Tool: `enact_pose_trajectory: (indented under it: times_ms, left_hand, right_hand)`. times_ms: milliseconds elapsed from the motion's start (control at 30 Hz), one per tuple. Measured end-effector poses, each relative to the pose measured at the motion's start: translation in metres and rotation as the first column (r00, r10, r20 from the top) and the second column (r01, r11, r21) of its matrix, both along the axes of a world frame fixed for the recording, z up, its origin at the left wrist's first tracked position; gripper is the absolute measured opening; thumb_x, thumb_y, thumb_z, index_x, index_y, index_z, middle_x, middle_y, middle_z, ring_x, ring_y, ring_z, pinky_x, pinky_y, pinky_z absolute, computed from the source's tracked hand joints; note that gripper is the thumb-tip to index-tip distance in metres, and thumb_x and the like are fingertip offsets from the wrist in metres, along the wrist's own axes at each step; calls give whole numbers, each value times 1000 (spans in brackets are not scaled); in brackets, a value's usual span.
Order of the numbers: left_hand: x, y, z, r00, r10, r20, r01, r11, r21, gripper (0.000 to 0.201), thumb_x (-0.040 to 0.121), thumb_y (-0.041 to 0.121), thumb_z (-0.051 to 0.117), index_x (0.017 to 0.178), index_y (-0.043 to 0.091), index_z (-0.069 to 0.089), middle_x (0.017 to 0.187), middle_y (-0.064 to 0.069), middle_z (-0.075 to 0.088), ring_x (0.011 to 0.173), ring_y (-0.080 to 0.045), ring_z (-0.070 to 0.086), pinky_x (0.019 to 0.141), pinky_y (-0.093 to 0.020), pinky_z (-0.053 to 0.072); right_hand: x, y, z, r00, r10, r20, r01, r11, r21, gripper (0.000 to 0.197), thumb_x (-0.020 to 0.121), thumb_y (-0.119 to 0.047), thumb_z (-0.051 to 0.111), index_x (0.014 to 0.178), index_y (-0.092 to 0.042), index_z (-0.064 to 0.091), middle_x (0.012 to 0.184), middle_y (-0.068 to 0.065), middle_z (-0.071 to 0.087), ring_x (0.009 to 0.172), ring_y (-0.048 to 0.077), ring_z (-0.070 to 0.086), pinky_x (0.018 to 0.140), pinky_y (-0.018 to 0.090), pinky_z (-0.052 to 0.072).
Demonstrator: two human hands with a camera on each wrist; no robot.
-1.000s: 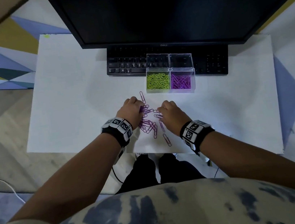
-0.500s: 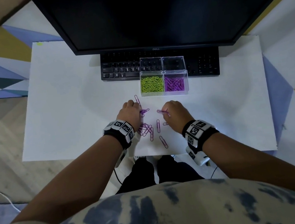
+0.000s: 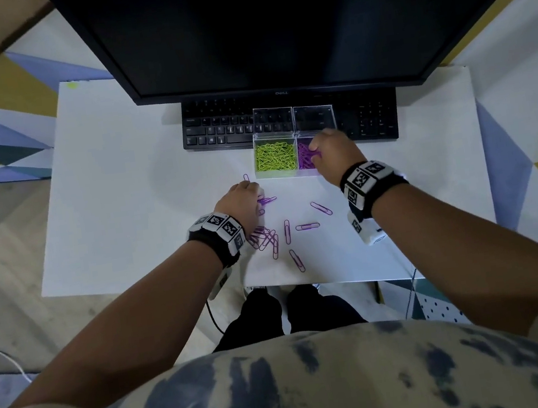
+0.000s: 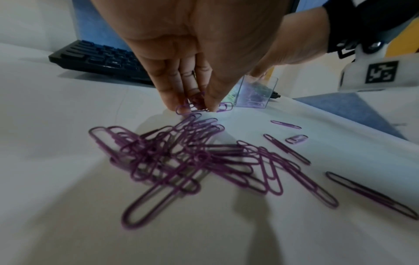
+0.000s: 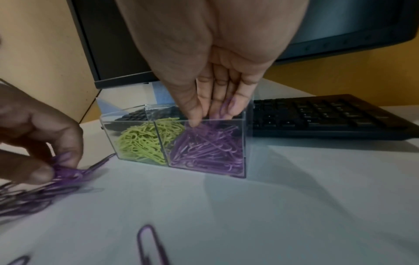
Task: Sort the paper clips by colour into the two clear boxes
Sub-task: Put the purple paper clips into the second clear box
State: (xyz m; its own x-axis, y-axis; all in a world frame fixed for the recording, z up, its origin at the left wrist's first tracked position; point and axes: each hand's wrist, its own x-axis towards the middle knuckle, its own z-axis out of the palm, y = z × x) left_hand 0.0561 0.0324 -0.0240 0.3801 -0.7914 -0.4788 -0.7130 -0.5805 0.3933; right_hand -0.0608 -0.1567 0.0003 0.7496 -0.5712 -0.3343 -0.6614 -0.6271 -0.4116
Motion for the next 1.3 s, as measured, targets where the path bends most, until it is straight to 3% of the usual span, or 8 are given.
enact_pose_trajectory:
  times_ms: [167,233,367,733,900,1067,1200,1300]
  left_hand:
    - [0,-8,12,997,53,-49,-57,993,-101,19,93,12,46,109,8,55,113,-8,53,95,-27,58,84,-39,49]
    - [-2,-16,22,998,32,-58,-43,977,-207,17,93,11,48,106,6,57,110,-9,55,92,-25,57,80,-31,47]
    - [-5,-44,44,997,-28,-70,1,933,-361,13,93,13,54,102,8,62,102,-5,57,84,-17,55,77,-26,46]
    - [-26,-134,42,934,-328,142,340,938,-71,22,92,3,45,111,5,57,115,-12,55,97,-29,61,80,-39,51]
    - [-30,-108,38,934,-316,168,350,904,-245,25,92,16,51,115,10,58,115,-6,54,110,-23,49,94,-34,41]
    - [-27,-30,24,977,-210,42,214,944,-251,23,84,16,59,106,11,62,110,-8,55,110,-26,48,97,-39,44]
    - [-18,34,3,993,107,46,-102,990,-100,67,71,46,74,126,16,51,123,-7,46,116,-27,41,101,-42,41]
    - [-19,59,-3,992,119,51,-118,993,-19,92,64,56,76,138,14,39,132,-7,39,122,-27,37,105,-39,38]
  right_hand:
    - [-28,26,2,963,-46,266,57,998,-33,13,90,-10,53,95,-5,64,99,9,59,100,24,53,84,28,44]
    - [-46,42,-5,984,-23,177,19,1000,24,14,90,-16,54,98,-9,63,99,7,60,96,22,55,83,29,45]
    - [-74,70,-27,985,104,-137,-91,991,98,46,88,-33,61,126,-8,53,121,12,49,117,28,43,97,42,45]
    - [-78,87,-44,995,50,-81,-35,984,172,19,91,-17,57,104,-5,61,113,10,50,110,26,47,93,37,45]
    - [-76,88,-44,995,39,-92,-21,983,183,15,90,-14,55,102,-6,60,111,11,50,107,26,45,92,35,43]
    - [-71,95,-46,992,59,-113,-40,985,165,21,81,-7,41,88,2,59,93,21,55,89,37,52,78,46,50]
    - [-58,100,-39,993,57,-101,-41,986,161,21,92,-8,44,106,-2,58,110,14,53,107,32,48,85,38,43]
    - [-48,112,-35,996,34,-88,-16,980,200,30,91,-28,55,109,-5,57,114,13,51,111,29,46,88,40,46]
